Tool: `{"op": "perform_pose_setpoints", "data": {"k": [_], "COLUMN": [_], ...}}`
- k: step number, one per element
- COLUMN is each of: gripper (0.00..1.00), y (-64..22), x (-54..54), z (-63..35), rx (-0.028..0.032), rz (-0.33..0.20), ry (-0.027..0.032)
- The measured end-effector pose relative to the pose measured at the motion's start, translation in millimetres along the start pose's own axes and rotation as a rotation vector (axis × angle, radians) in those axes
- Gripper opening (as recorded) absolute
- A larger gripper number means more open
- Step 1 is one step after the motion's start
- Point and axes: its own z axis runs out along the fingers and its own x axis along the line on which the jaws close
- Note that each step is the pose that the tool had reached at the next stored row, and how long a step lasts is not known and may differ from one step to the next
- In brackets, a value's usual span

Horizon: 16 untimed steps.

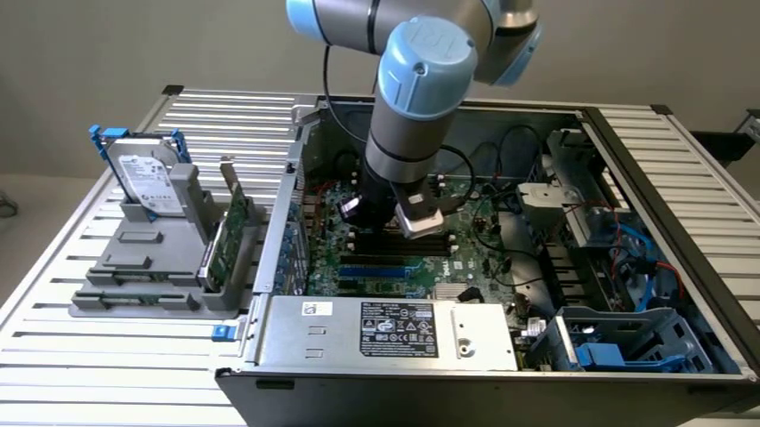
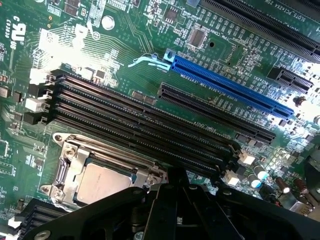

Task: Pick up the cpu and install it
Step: 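Install the first cpu locking lever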

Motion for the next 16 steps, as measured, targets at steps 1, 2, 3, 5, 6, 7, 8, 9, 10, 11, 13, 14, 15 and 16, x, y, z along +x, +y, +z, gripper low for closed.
{"op": "perform_pose_setpoints", "data": {"k": [1,2,3,5,6,7,8,9,10,11,13,14,15,16], "gripper": [0.11,0.11,0.11,0.11,0.11,0.11,0.11,0.11,0.11,0.11,0.11,0.11,0.11,0.11], "y": [-0.2,-0.1,-0.1,-0.9,-1.0,-1.3,-1.9,-2.7,-3.6,-4.4,-5.8,-6.4,-7.1,-7.8], "x": [0.0,-0.5,-1.0,-0.6,-0.7,-0.7,-0.6,-0.5,-0.5,-0.5,-0.5,-0.5,-0.5,-0.5], "z": [-0.9,-2.9,-4.2,-4.8,-5.6,-6.5,-8.0,-10.5,-13.3,-16.0,-20.9,-23.1,-25.5,-28.1], "rx": [-0.0009,-0.0063,-0.0101,-0.0152,-0.0182,-0.0204,-0.0213,-0.0217,-0.0218,-0.0219,-0.0218,-0.0219,-0.0219,-0.0218], "rz": [0.0,0.001,0.002,0.003,0.003,0.003,0.003,0.003,0.003,0.003,0.003,0.003,0.003,0.003], "ry": [-0.0005,-0.0042,-0.0078,-0.0098,-0.0113,-0.0121,-0.0125,-0.0126,-0.0126,-0.0127,-0.0126,-0.0127,-0.0127,-0.0125]}}
